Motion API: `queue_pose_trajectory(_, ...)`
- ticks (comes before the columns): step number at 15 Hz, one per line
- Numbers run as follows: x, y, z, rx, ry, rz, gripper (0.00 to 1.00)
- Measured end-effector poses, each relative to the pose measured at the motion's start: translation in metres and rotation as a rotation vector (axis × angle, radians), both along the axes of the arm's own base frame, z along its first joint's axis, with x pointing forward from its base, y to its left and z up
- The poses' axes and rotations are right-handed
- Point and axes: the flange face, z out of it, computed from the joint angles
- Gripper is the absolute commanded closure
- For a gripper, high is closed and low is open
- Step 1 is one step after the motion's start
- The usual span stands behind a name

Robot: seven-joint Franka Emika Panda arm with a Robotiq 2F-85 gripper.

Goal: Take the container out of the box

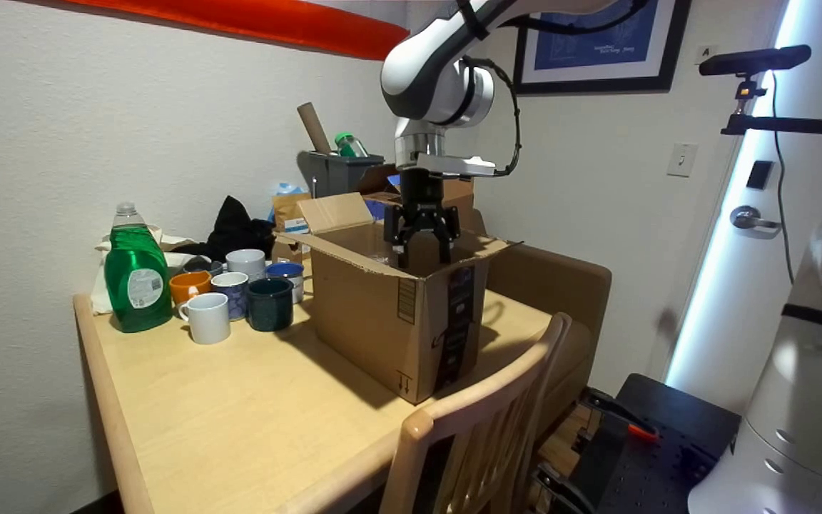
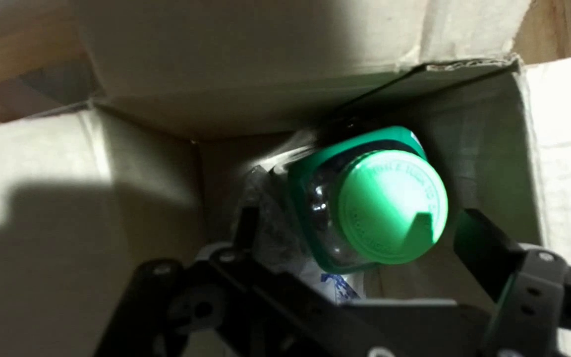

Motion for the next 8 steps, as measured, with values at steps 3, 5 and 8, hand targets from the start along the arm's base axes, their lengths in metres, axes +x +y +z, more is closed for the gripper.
queue_pose_trajectory(3, -0.004, -0.014, -0.004, 0.011, 0.004, -0.009, 0.0)
queue_pose_trajectory(5, -0.007, -0.016, -0.005, 0.013, 0.0, -0.005, 0.0)
queue_pose_trajectory(8, -0.01, -0.013, -0.002, 0.013, -0.006, 0.0, 0.0)
